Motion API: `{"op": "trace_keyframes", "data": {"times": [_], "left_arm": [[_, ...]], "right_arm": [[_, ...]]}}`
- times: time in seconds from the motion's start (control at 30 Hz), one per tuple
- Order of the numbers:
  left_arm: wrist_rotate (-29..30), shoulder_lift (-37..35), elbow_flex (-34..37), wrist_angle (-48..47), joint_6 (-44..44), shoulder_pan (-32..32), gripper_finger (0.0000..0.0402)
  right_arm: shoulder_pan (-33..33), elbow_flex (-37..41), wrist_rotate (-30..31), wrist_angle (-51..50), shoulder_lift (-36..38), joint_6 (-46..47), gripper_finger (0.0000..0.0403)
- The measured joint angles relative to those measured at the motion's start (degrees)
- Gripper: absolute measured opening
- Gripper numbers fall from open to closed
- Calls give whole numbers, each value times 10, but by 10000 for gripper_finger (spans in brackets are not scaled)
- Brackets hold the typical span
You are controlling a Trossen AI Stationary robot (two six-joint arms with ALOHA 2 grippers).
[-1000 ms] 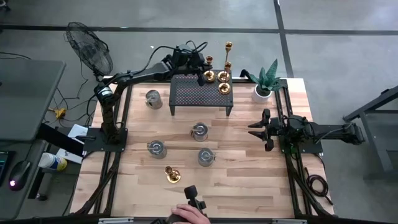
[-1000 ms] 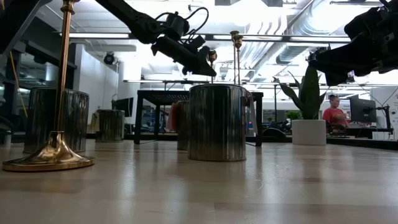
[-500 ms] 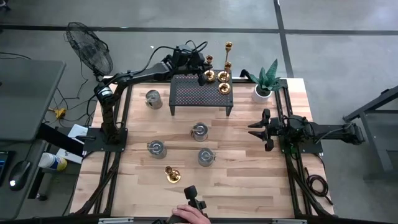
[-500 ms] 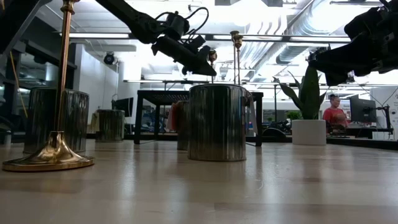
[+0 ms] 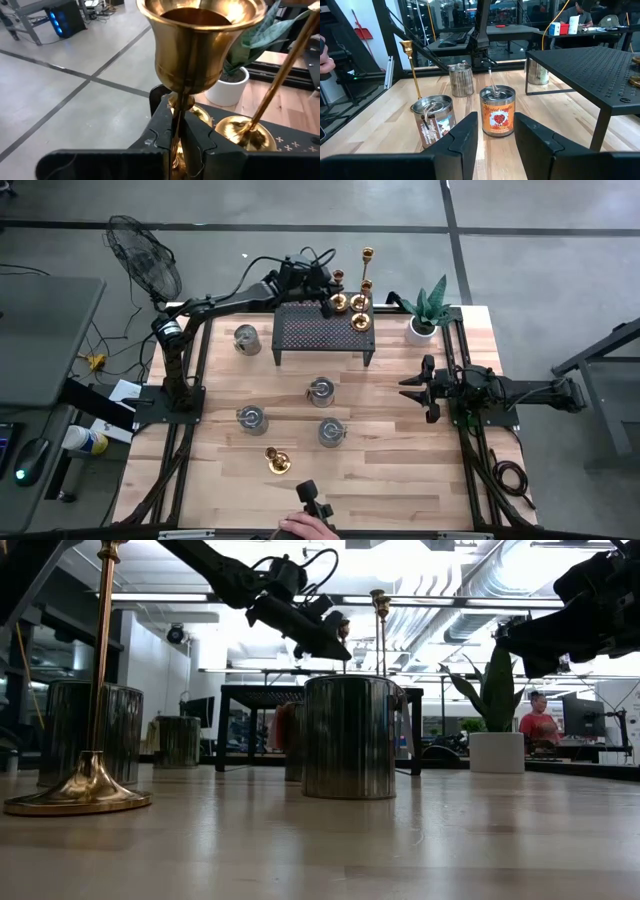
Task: Pick & Place candle stick holders
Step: Put the gold candle holder on the shelf
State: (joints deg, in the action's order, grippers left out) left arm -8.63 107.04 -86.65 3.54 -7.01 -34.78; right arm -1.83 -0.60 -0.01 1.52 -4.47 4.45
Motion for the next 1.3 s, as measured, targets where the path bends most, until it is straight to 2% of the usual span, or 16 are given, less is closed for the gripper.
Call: {"op": "trace_keyframes", "data": {"times": [0.17,0.4,0.53,1.3], "left_arm": [[14,0,0,0,2,-1,12],[18,-1,-35,-12,0,-1,12],[18,0,-36,-45,-1,-1,12],[2,20,-36,-52,-2,-1,13]], "right_arm": [[0,0,0,0,0,0,117],[0,0,0,0,0,0,117],[0,0,0,0,0,0,117],[0,0,0,0,0,0,117]]}}
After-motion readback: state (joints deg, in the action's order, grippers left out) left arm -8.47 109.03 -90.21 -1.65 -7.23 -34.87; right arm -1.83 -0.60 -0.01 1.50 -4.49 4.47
